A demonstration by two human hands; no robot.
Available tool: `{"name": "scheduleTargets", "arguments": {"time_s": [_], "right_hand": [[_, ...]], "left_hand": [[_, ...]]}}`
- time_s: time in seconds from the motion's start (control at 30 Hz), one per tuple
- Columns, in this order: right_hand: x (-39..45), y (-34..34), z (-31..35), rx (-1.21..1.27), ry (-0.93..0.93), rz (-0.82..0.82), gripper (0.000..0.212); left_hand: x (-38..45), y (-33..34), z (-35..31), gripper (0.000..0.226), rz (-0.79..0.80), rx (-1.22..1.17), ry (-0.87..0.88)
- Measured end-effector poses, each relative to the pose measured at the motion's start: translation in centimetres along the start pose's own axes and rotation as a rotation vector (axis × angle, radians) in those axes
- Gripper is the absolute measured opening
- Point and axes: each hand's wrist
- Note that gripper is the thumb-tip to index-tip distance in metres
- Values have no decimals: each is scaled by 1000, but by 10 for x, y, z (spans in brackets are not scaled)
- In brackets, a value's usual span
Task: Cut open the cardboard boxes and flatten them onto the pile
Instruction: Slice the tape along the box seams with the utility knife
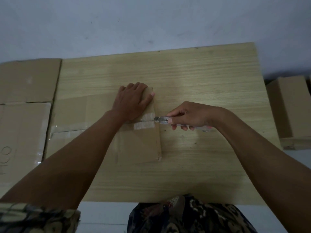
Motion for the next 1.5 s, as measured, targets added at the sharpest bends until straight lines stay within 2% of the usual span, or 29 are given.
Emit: {"name": "scheduleTargets", "arguments": {"time_s": [0.53, 0.63, 0.73, 0.97, 1.1, 1.27, 1.37, 1.43, 1.5], "right_hand": [[-5, 12, -1, -27, 11, 32, 24], [-5, 15, 4, -75, 31, 93, 20], [-15, 18, 1, -17, 65, 110, 22], [-32, 11, -8, 28, 36, -172, 30], [-39, 16, -14, 59, 71, -295, 29], [-12, 55, -22, 147, 94, -653, 26], [3, 77, -35, 97, 125, -665, 21], [8, 87, -45, -71, 152, -669, 24], [9, 97, -49, -124, 170, -707, 29]], "left_hand": [[-1, 1, -1, 69, -10, 20, -16], [-1, 2, -2, 69, -12, 12, -18], [-1, 1, -1, 70, -6, 1, -24], [-3, -3, 1, 71, 20, -29, -103], [-4, -6, 14, 54, -17, -72, -287], [-17, -11, 29, 61, -51, -176, -498], [-31, -21, 42, 74, -11, -344, -414], [-42, -28, 55, 86, 25, -289, -266], [-53, -32, 70, 92, 44, -207, -202]]}}
Point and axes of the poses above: each hand's wrist, its own x-axis towards the middle knuckle, its own y-axis out of the palm, z = x × y, and after that the axes turned 15 degrees about -y, right-handed
